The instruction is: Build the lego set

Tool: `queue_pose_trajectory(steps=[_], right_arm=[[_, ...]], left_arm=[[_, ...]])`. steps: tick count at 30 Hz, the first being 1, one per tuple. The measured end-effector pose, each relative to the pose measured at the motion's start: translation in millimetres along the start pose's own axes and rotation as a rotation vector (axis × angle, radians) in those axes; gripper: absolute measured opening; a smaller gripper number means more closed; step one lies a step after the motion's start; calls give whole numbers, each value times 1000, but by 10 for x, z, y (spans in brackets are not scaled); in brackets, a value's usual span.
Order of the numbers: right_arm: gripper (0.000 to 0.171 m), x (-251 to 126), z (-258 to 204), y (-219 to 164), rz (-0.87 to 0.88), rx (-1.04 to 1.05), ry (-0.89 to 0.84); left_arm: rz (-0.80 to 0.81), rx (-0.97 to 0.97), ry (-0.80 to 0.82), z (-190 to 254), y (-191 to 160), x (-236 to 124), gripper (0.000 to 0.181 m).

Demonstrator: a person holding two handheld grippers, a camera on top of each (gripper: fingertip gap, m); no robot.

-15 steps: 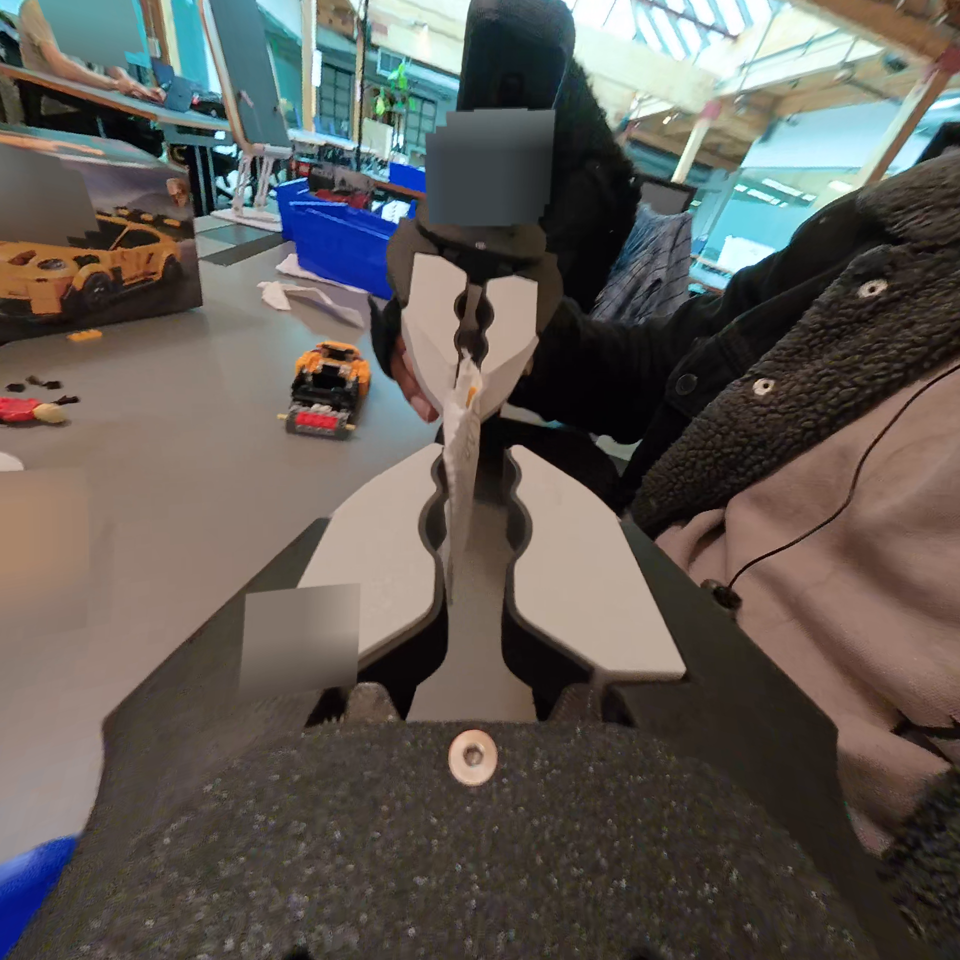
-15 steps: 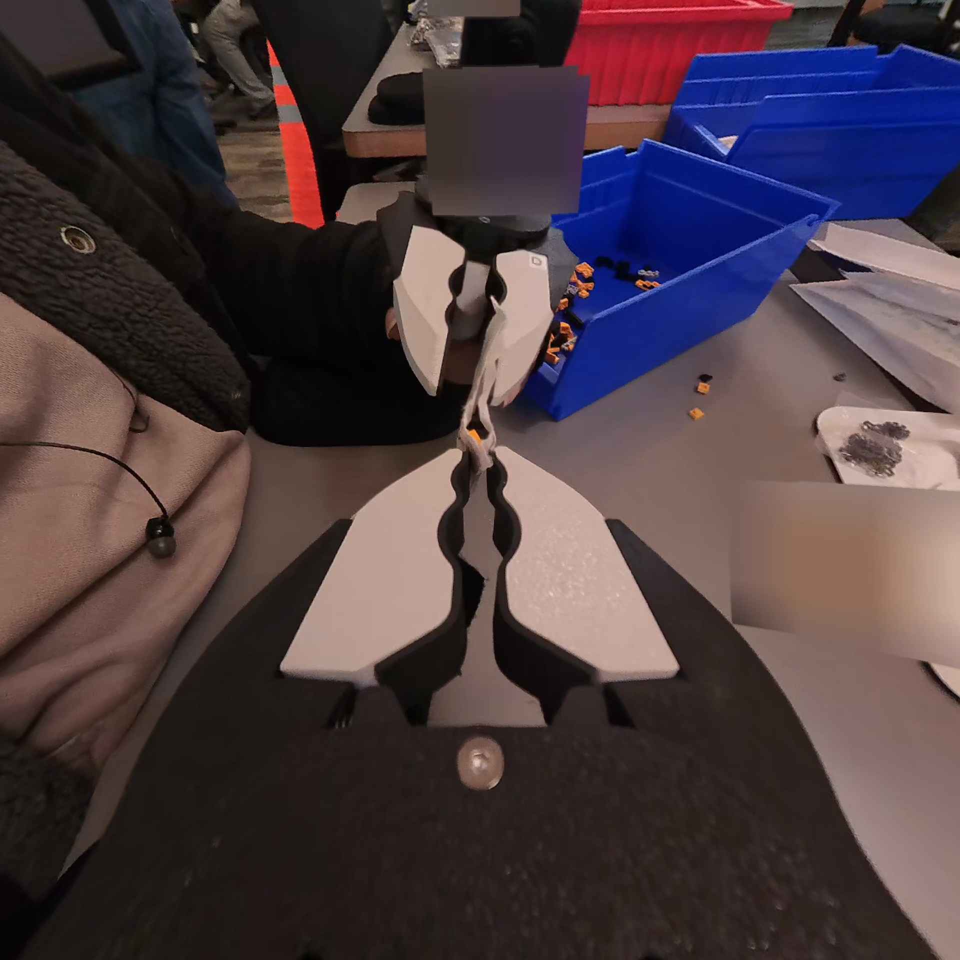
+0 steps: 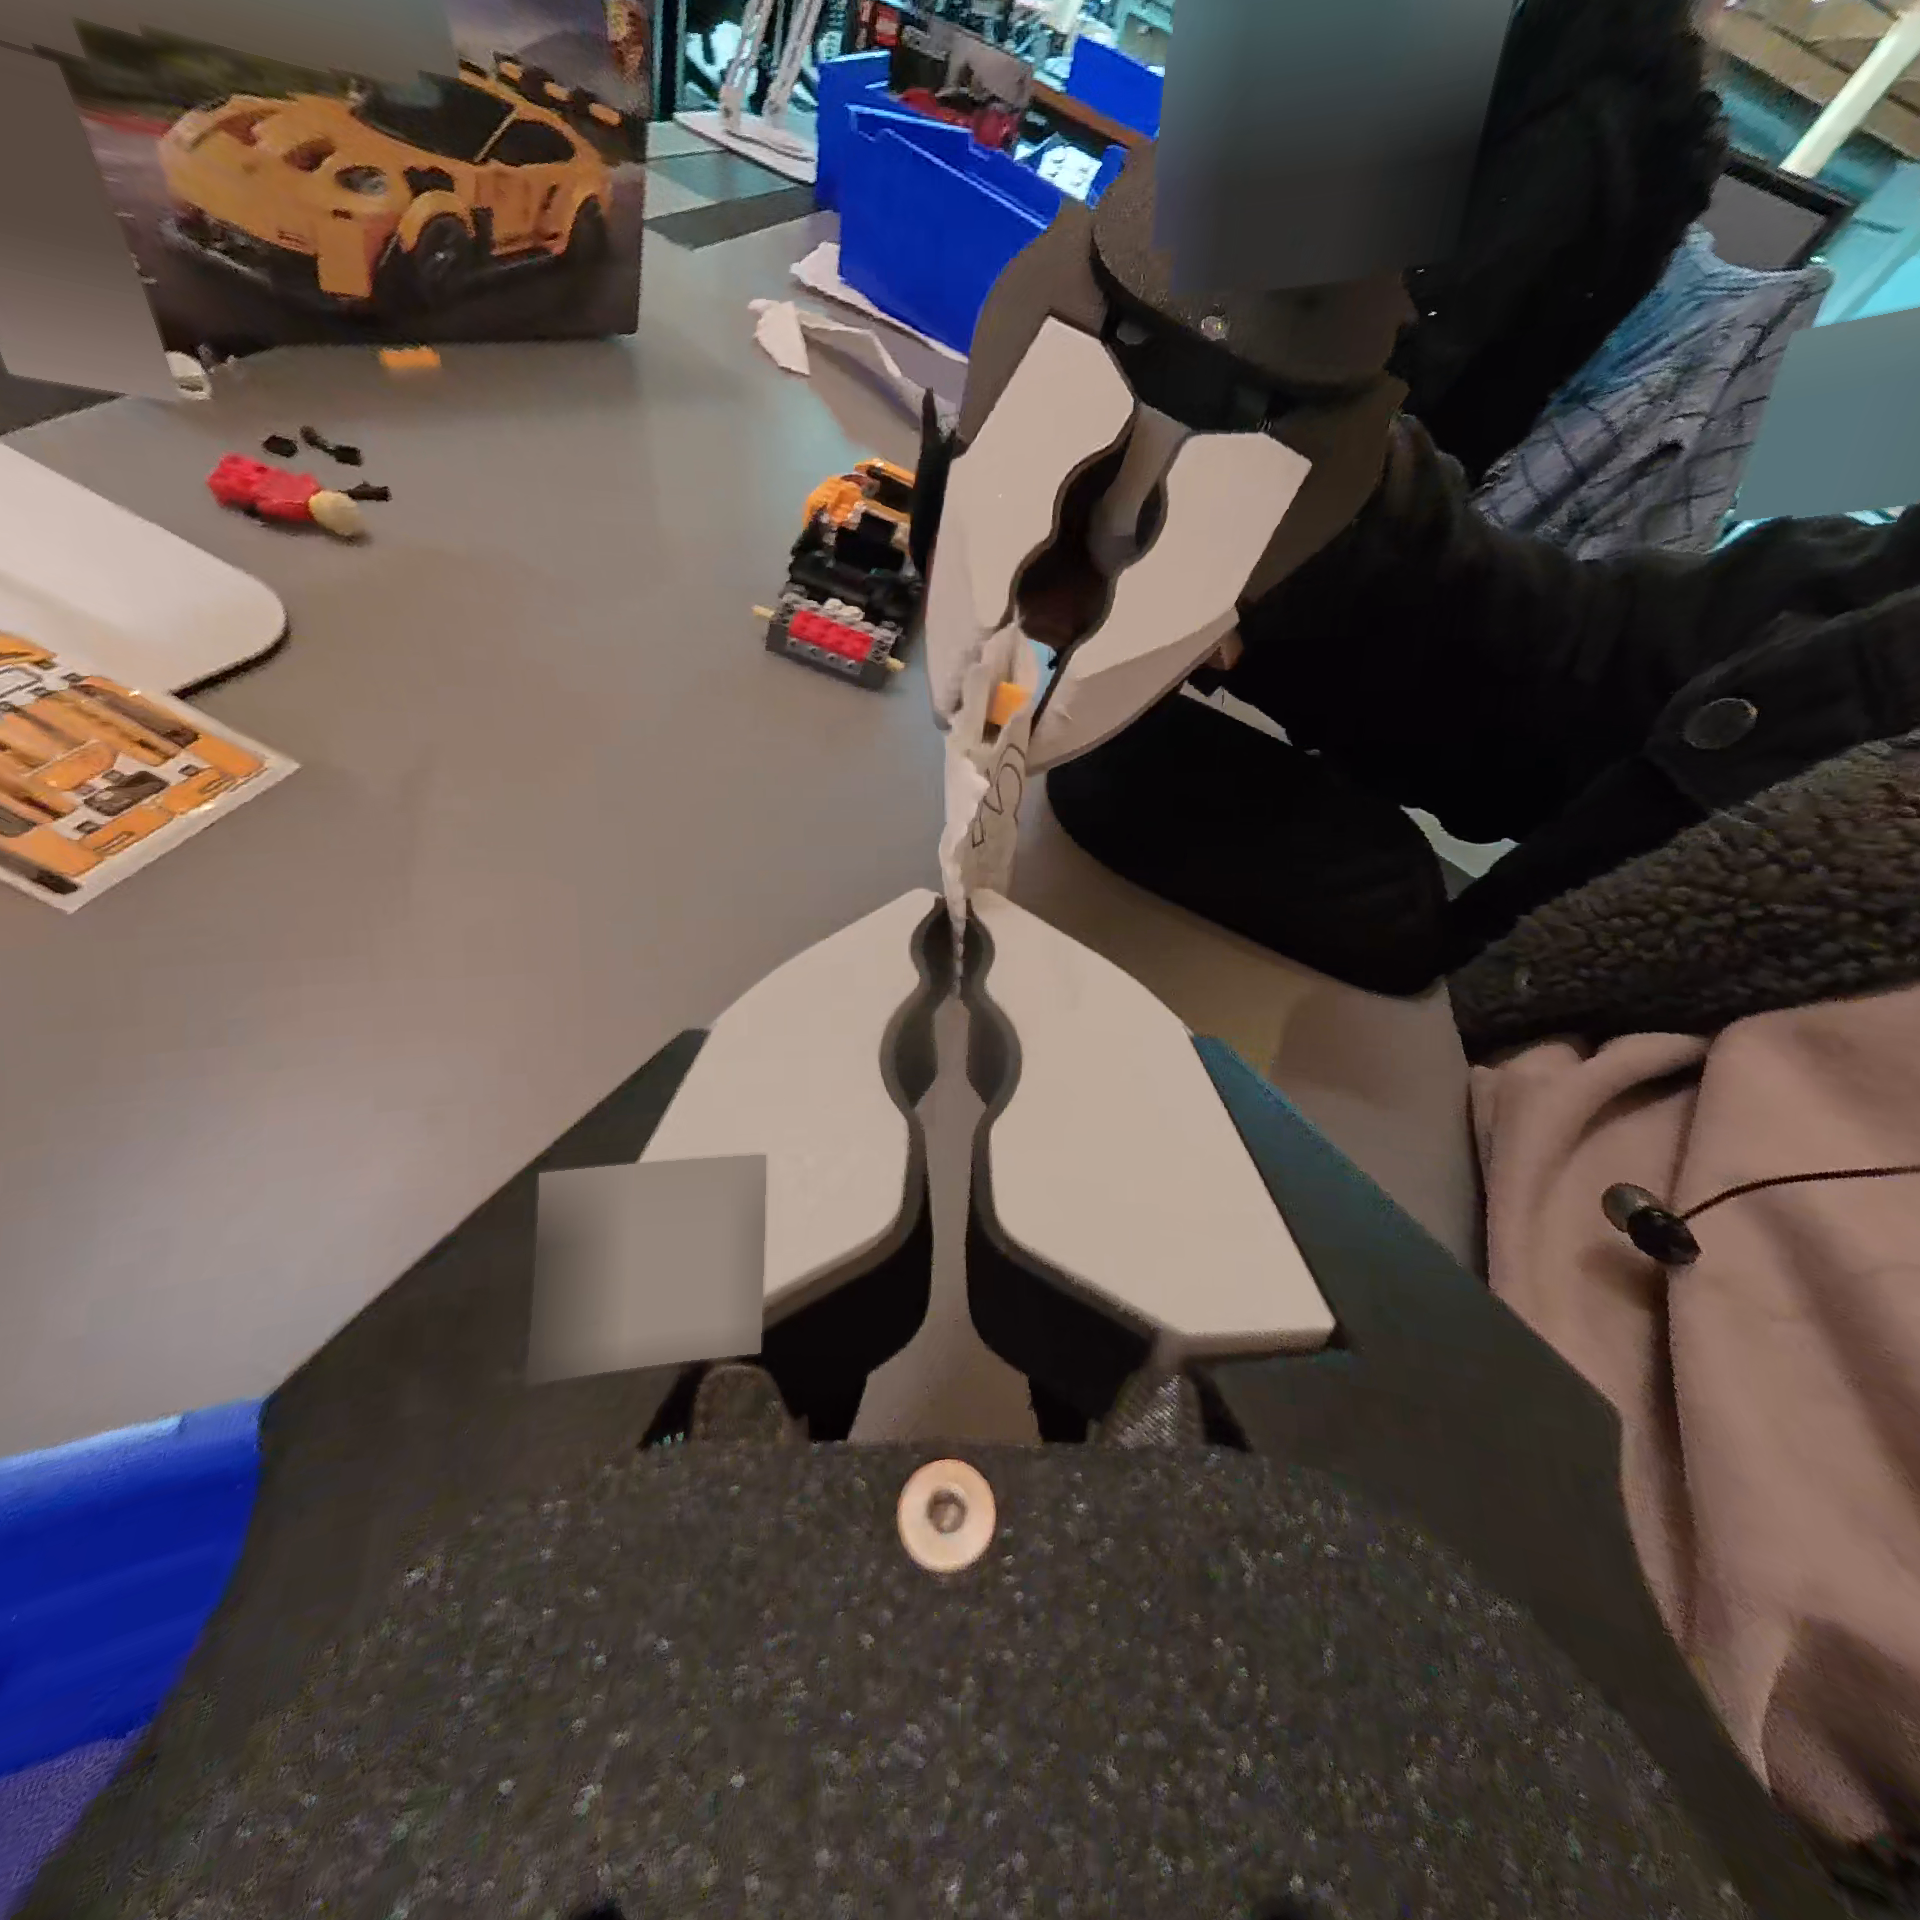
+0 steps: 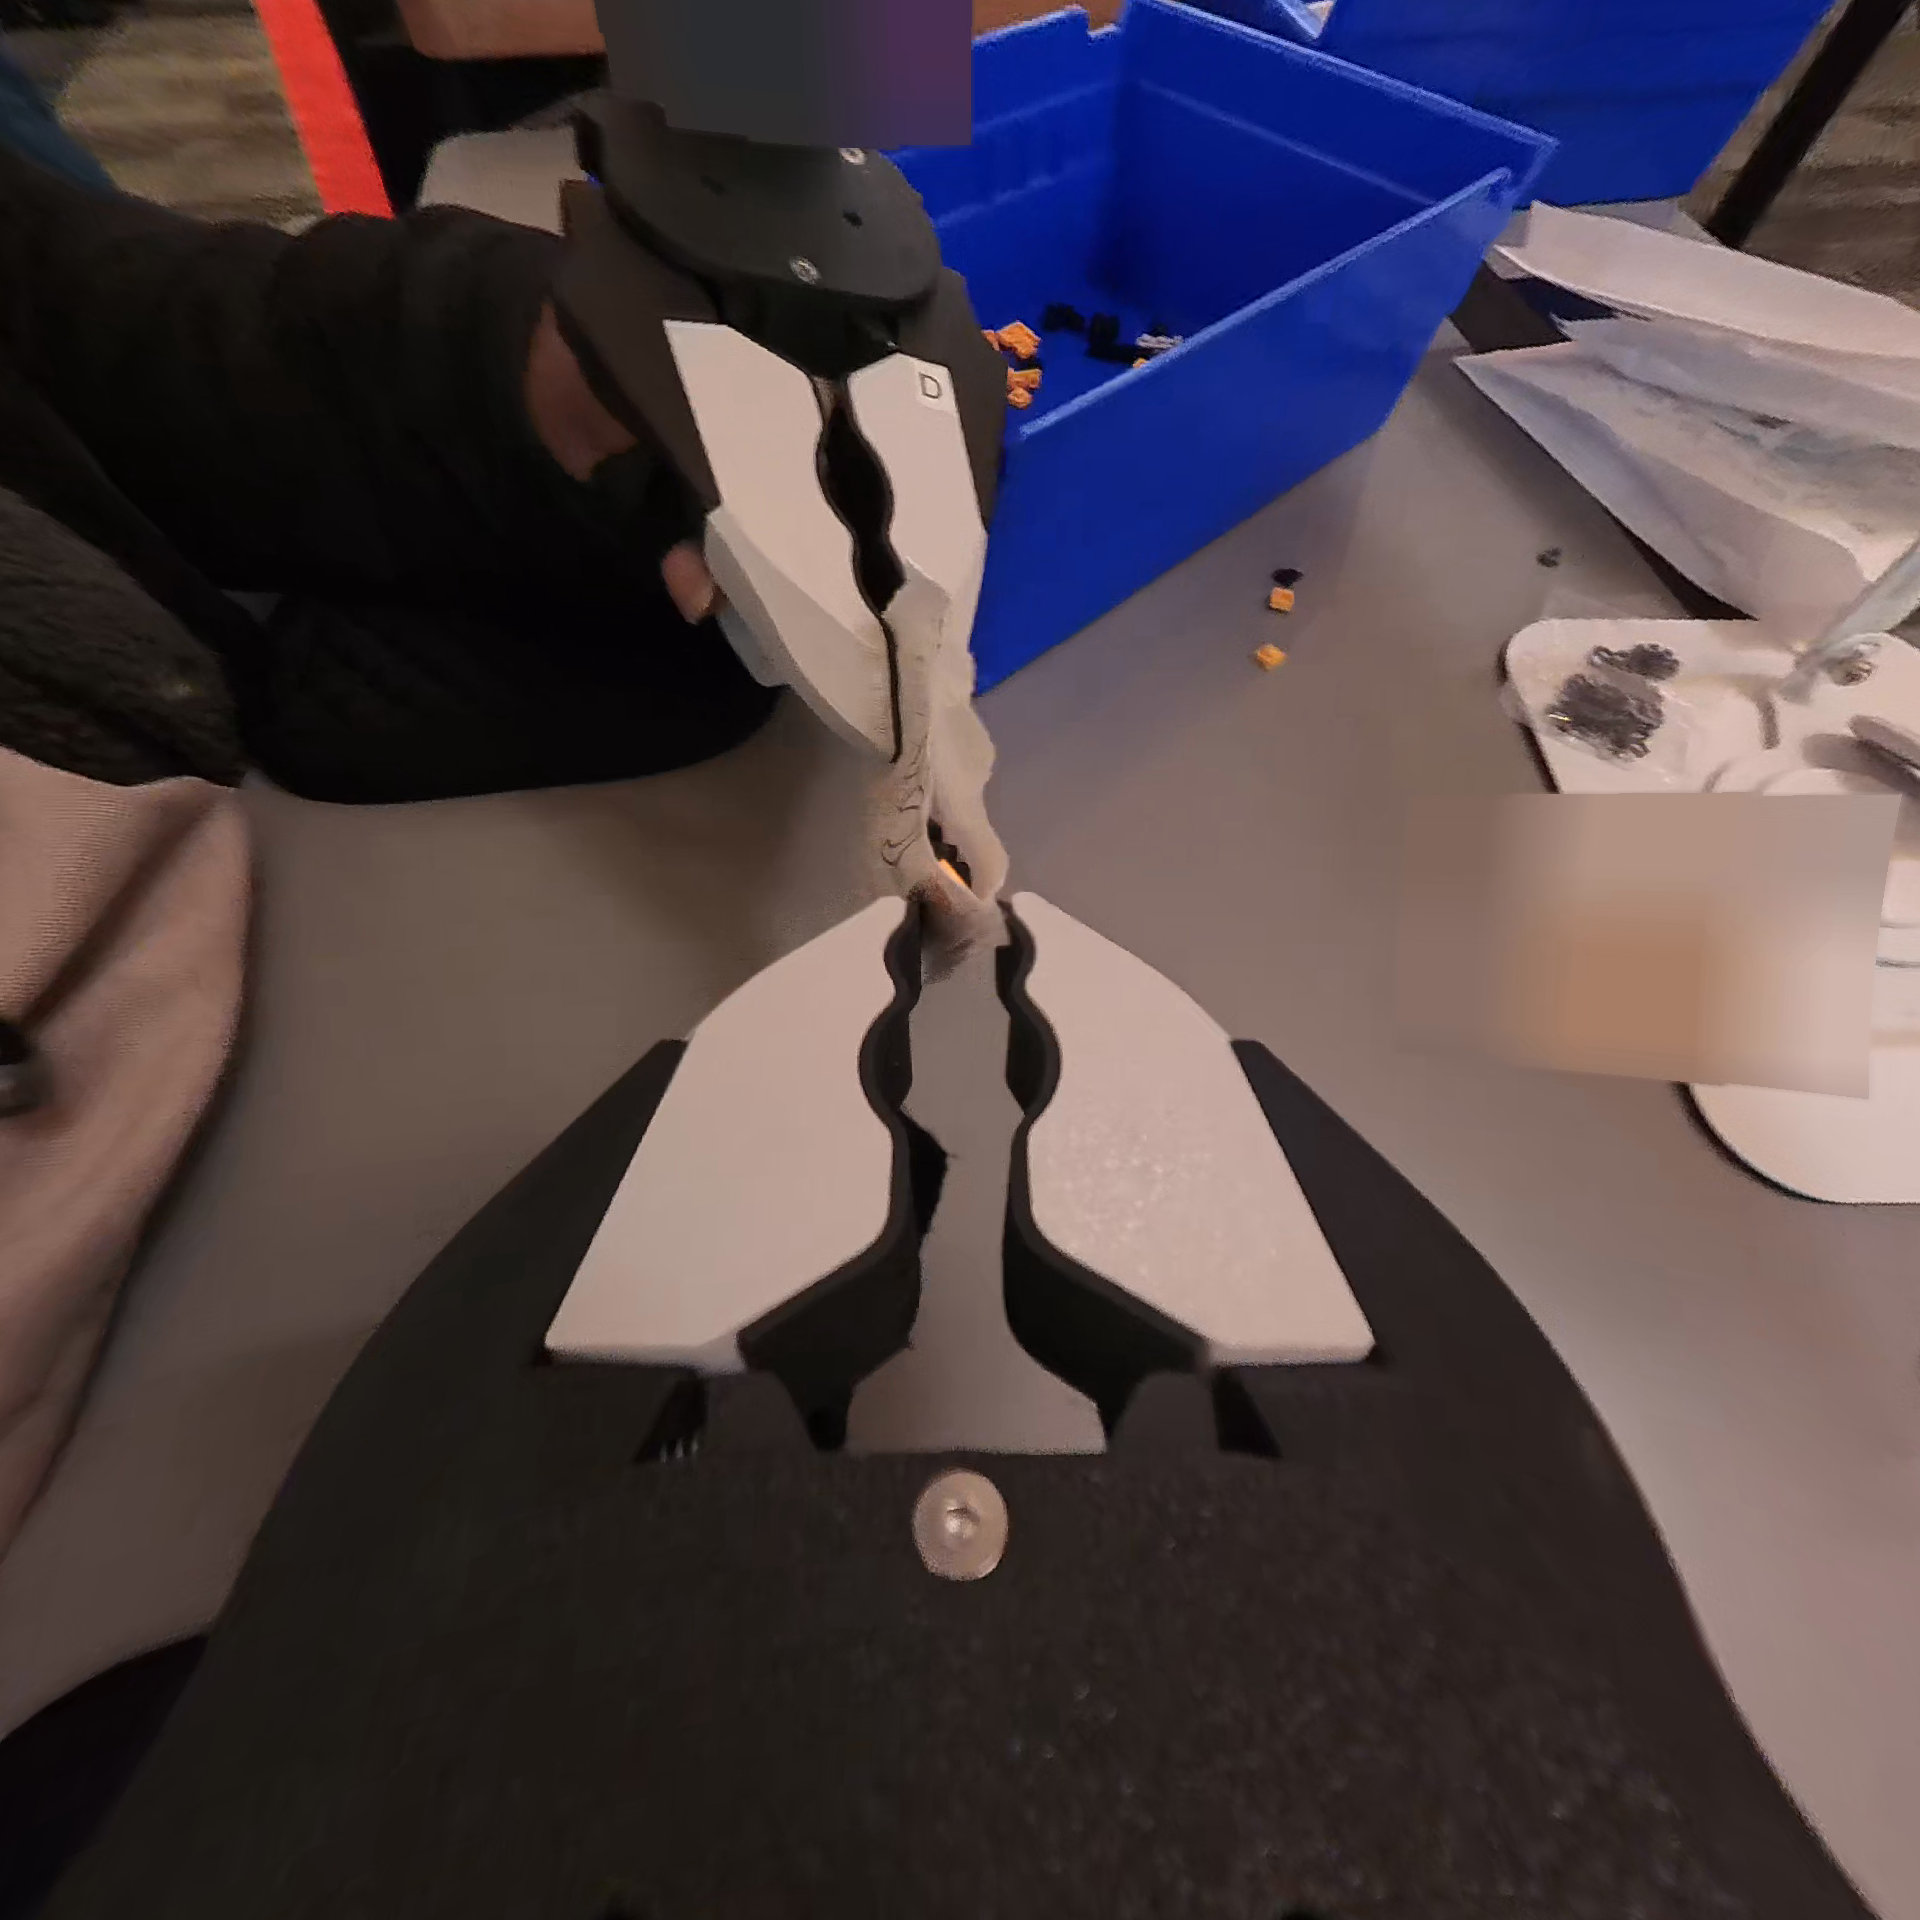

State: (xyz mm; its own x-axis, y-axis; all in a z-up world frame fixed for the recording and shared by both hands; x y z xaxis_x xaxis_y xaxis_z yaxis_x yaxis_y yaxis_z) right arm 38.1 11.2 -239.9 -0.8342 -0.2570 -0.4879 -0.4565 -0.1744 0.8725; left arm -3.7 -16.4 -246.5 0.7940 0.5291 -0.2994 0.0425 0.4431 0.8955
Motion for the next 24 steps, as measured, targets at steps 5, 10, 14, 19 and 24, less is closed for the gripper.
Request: queue_pose_trajectory(steps=[5, 10, 14, 19, 24], right_arm=[[27, 25, 94, 37, 58, 51, 65], [34, 152, 265, 172, 91, 87, 45], [42, 563, 356, 266, 37, 149, -3], [59, 1125, 201, 544, 49, 181, -22], [16, 1479, 191, 591, 45, 149, -108]], left_arm=[[64, 18, 28, -1, 125, -106, 0], [219, 16, 131, -55, 406, -477, 0], [355, 46, 273, -113, 627, -916, 0], [477, 66, 399, -128, 735, -1399, 0], [498, 64, 417, -125, 725, -1503, 0]])
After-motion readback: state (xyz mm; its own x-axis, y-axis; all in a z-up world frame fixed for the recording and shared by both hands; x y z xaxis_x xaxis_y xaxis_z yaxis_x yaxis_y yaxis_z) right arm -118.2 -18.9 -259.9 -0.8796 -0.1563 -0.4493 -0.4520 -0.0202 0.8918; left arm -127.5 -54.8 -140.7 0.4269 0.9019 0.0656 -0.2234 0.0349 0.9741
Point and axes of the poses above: each gripper's, where its closed fingertips meet, x out along the fingers, y out of its top, z = x × y across the jaws, the point moved 1 cm from there along -x, back along the fingers, and after that the axes turned 1 degree about -x, right-handed, at the moved point
